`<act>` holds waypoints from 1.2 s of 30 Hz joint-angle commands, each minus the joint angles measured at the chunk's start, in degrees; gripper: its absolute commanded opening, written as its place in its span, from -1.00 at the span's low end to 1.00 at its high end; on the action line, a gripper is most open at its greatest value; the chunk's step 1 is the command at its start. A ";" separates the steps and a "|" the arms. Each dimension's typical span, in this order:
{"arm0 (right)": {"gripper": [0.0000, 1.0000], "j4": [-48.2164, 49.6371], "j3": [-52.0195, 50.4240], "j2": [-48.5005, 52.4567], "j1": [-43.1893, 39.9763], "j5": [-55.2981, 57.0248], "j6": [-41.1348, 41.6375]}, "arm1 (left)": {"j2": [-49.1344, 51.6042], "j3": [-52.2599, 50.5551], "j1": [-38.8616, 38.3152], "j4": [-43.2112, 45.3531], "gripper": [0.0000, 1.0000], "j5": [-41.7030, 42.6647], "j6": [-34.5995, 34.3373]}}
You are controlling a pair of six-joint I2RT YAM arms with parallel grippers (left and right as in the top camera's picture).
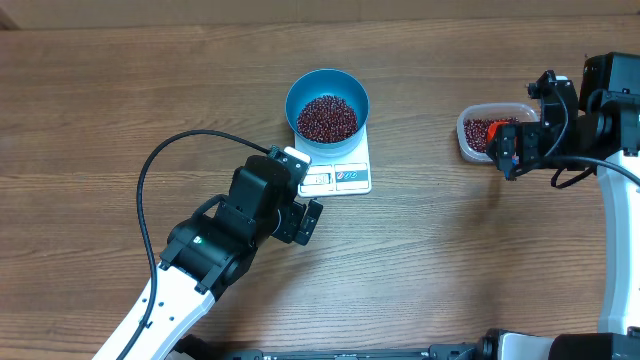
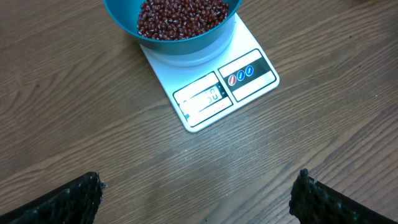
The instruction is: Scoop item into bowl and weigh 150g on scale
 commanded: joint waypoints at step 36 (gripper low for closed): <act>1.00 0.22 1.53 0.00 -0.22 -0.50 -0.04 | 0.20 0.02 0.24 0.09 0.99 0.70 1.03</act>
